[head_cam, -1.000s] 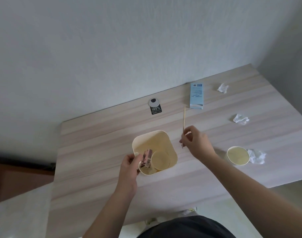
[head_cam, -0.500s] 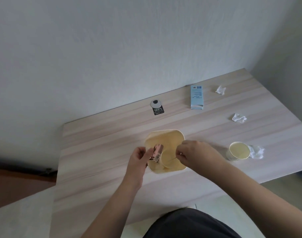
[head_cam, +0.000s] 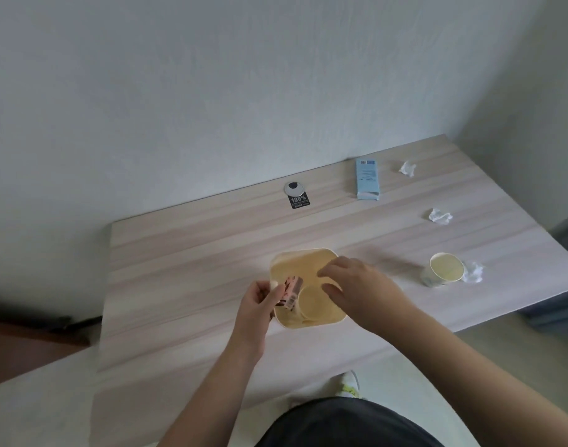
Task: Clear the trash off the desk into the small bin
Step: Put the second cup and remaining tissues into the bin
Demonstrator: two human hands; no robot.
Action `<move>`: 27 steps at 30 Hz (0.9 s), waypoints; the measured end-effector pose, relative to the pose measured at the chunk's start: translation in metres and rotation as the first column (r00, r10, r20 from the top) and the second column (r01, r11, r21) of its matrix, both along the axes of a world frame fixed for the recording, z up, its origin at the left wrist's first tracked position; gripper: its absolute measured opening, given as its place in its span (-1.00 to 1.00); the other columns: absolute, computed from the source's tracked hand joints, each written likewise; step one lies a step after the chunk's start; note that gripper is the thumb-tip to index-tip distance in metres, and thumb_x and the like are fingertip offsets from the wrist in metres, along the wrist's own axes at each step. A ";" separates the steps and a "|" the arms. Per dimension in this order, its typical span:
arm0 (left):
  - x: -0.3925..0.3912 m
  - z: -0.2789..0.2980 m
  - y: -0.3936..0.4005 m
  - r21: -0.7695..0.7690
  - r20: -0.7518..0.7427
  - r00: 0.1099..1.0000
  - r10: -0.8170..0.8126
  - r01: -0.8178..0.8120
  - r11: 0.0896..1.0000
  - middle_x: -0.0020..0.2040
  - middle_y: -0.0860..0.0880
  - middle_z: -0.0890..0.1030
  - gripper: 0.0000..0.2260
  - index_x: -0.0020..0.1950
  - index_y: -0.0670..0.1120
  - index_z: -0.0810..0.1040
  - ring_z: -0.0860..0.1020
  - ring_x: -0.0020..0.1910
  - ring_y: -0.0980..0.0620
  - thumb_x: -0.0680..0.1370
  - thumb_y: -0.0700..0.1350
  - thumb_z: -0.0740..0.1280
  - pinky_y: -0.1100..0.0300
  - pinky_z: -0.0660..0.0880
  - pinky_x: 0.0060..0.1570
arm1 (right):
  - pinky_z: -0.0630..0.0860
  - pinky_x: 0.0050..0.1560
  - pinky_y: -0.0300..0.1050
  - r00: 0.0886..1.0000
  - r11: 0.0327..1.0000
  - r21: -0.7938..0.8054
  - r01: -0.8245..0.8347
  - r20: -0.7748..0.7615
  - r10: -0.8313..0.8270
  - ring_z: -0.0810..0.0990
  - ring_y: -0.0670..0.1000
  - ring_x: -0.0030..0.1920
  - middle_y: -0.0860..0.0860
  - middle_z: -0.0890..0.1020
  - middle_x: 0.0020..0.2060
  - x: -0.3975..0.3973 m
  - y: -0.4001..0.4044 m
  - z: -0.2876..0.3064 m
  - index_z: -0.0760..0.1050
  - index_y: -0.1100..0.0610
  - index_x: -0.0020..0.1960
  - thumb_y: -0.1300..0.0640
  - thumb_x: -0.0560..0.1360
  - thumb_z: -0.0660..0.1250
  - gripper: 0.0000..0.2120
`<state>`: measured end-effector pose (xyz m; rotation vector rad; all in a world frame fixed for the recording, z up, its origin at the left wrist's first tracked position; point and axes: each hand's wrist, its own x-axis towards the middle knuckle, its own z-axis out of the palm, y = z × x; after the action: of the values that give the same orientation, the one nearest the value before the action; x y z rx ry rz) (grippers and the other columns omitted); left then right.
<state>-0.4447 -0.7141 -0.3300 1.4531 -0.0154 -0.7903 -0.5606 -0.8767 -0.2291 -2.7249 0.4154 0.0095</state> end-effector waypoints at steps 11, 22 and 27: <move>-0.011 -0.010 -0.020 -0.028 -0.046 0.988 -0.147 0.146 0.989 -0.16 -0.16 0.55 -0.73 -0.02 -0.18 0.52 0.53 -0.28 -0.01 0.42 -0.07 0.50 0.21 0.46 -0.33 | 0.45 0.12 0.00 0.922 0.922 -0.020 0.388 0.027 -0.387 0.53 0.11 0.16 0.03 0.59 0.18 -0.063 -0.047 0.007 0.54 0.08 0.23 0.07 0.57 0.26 -0.74; -0.022 -0.001 -0.074 0.003 -0.023 0.977 -0.212 0.212 0.977 -0.18 -0.07 0.66 -0.60 0.02 -0.20 0.53 0.61 -0.24 0.01 0.34 0.01 0.50 0.11 0.51 -0.23 | 0.41 -0.02 -0.04 0.788 0.796 0.006 0.606 -0.139 -0.599 0.50 0.16 0.14 0.10 0.48 0.26 -0.114 -0.137 -0.048 0.36 0.06 0.36 0.01 0.53 0.29 -0.58; -0.032 0.002 -0.111 0.025 -0.009 0.975 -0.222 0.223 0.975 -0.25 0.00 0.66 -0.69 -0.04 -0.14 0.53 0.61 -0.29 0.08 0.34 0.00 0.48 0.19 0.51 -0.28 | 0.43 0.18 0.09 0.803 0.814 0.044 0.580 -0.199 -0.562 0.37 0.22 0.28 0.09 0.35 0.38 -0.114 -0.171 -0.084 0.19 0.05 0.48 0.01 0.50 0.32 -0.39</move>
<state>-0.4766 -0.8251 -0.3283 1.4899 -0.1667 -0.9802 -0.6746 -1.0478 -0.3127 -2.3947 1.2424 0.1082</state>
